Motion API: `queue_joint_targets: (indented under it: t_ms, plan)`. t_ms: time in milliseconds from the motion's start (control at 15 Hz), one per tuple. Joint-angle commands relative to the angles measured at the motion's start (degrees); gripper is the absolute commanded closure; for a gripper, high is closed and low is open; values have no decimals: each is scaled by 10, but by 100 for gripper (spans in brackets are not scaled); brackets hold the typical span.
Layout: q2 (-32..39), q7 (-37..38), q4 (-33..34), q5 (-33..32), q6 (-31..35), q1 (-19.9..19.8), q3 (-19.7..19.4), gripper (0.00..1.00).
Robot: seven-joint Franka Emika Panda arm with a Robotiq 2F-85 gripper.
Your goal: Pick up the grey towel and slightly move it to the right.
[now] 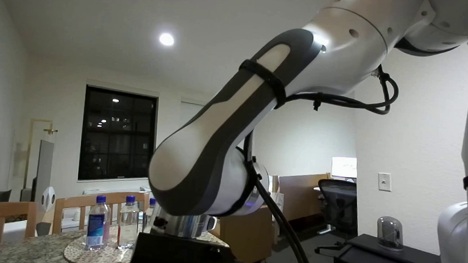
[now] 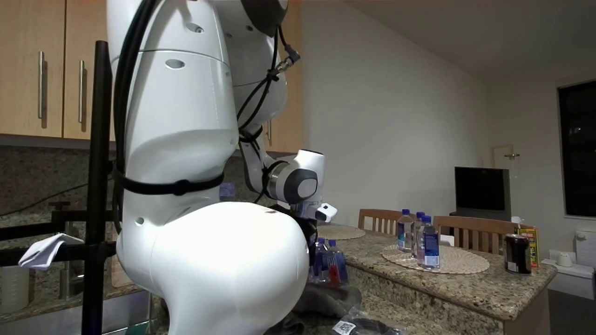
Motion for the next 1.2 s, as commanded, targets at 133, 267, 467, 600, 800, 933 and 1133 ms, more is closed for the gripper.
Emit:
queue_joint_targets:
  t_ms: [133, 267, 467, 600, 800, 933, 1133]
  plan:
    - [25, -52, 8, 25, -4, 5, -29, 0]
    - [54, -102, 16, 49, 1, 4, -45, 0]
    - [103, -223, 41, 132, -3, 8, -60, 0]
    - [138, -307, 61, 202, -7, 2, -53, 0]
    - [199, -416, 91, 293, 6, -9, -39, 0]
    - [239, -463, 112, 340, 11, -14, -32, 0]
    - [289, -510, 141, 380, 26, -11, -24, 0]
